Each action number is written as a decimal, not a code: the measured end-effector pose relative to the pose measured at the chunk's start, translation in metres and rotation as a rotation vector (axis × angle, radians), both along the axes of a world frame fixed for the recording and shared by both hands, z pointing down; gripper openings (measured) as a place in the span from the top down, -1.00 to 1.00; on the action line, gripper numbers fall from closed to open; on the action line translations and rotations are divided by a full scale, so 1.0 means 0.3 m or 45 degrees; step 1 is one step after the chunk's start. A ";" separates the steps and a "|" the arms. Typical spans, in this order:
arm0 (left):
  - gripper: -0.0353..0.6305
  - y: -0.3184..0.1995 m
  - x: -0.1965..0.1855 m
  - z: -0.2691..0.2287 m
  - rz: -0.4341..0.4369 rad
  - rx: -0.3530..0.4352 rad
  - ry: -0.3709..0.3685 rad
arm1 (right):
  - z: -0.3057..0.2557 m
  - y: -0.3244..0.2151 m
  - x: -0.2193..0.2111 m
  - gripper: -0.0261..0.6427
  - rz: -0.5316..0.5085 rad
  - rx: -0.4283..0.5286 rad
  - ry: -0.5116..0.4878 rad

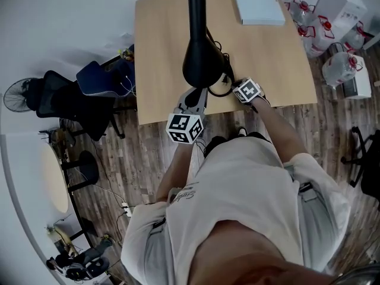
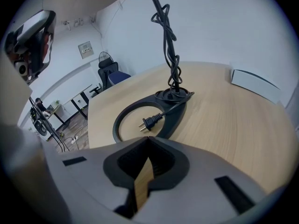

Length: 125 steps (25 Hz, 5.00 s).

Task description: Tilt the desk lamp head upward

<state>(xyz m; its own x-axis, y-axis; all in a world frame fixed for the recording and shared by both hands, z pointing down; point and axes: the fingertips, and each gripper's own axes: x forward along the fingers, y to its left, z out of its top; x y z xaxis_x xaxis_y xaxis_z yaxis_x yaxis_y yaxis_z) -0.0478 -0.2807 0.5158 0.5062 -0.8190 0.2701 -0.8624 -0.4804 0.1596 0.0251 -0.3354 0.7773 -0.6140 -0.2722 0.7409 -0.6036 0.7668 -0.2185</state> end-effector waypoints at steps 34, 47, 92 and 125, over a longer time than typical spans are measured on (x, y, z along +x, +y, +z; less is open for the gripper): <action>0.85 0.105 -0.091 -0.576 -0.011 0.287 0.142 | 0.006 0.014 -0.014 0.94 -0.119 0.046 0.150; 0.85 0.059 -0.034 -0.751 0.082 0.421 0.043 | 0.008 0.014 -0.011 0.94 -0.120 0.038 0.152; 0.85 0.074 -0.055 -0.776 0.316 0.348 0.129 | -0.013 0.012 -0.006 0.94 0.061 -0.036 0.142; 0.85 0.335 -0.209 -0.314 0.340 0.064 0.100 | -1.057 0.497 -0.027 0.94 0.393 0.733 -0.272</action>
